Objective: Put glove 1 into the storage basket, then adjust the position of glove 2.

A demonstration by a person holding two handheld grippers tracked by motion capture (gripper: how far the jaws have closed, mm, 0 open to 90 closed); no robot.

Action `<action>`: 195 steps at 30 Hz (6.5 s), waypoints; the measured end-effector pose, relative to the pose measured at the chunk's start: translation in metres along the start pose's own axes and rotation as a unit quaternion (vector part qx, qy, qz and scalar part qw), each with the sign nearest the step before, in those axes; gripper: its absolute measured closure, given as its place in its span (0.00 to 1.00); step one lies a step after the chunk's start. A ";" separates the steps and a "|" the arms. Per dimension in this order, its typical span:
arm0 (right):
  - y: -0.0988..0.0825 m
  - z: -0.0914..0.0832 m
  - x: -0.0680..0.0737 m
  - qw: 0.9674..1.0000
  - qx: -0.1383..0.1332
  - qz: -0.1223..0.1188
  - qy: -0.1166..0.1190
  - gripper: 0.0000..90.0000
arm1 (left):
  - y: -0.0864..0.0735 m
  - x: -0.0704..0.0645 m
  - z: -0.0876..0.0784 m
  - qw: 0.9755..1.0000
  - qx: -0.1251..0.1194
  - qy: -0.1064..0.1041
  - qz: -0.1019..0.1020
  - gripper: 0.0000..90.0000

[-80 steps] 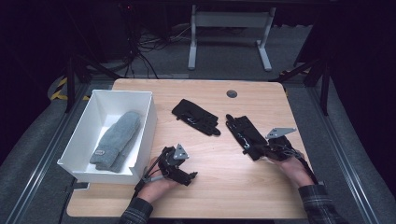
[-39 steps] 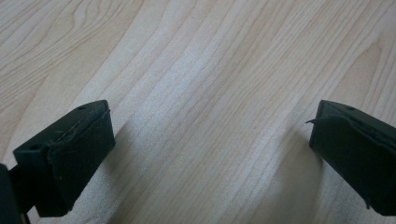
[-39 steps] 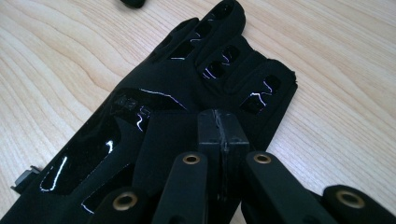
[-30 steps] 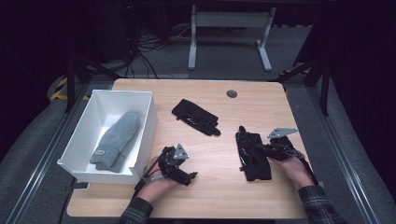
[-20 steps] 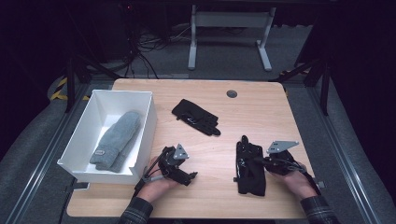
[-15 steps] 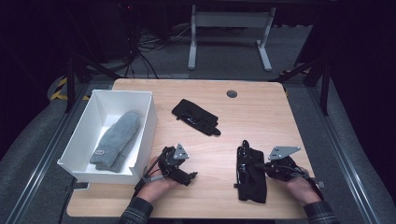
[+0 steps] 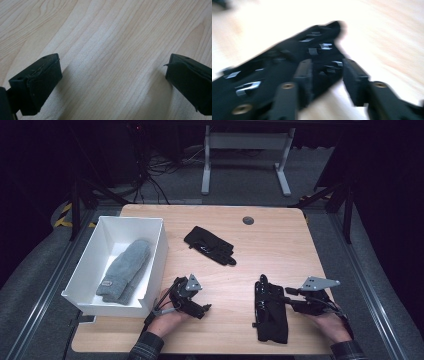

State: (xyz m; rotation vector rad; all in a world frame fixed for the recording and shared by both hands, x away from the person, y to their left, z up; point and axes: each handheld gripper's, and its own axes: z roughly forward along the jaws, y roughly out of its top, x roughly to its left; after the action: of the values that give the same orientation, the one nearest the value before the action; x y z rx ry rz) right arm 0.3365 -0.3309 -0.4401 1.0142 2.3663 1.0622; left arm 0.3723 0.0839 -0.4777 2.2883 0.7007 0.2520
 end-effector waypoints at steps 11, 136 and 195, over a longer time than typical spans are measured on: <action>-0.027 0.009 -0.035 0.995 0.015 0.071 -0.075 0.29 | 0.007 0.004 -0.007 1.000 0.003 0.013 -0.010 0.52; -0.027 0.013 -0.034 0.995 0.012 0.065 -0.072 0.21 | 0.024 0.005 -0.015 0.993 0.059 0.022 -0.096 1.00; -0.027 0.013 -0.034 0.995 0.012 0.064 -0.071 0.21 | 0.065 0.017 0.011 0.995 -0.013 -0.015 -0.094 0.78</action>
State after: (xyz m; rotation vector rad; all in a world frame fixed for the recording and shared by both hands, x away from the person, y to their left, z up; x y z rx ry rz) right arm 0.3547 -0.3614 -0.4679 1.2225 2.2312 0.9730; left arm 0.4174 0.0483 -0.4412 2.1802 0.8849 0.1381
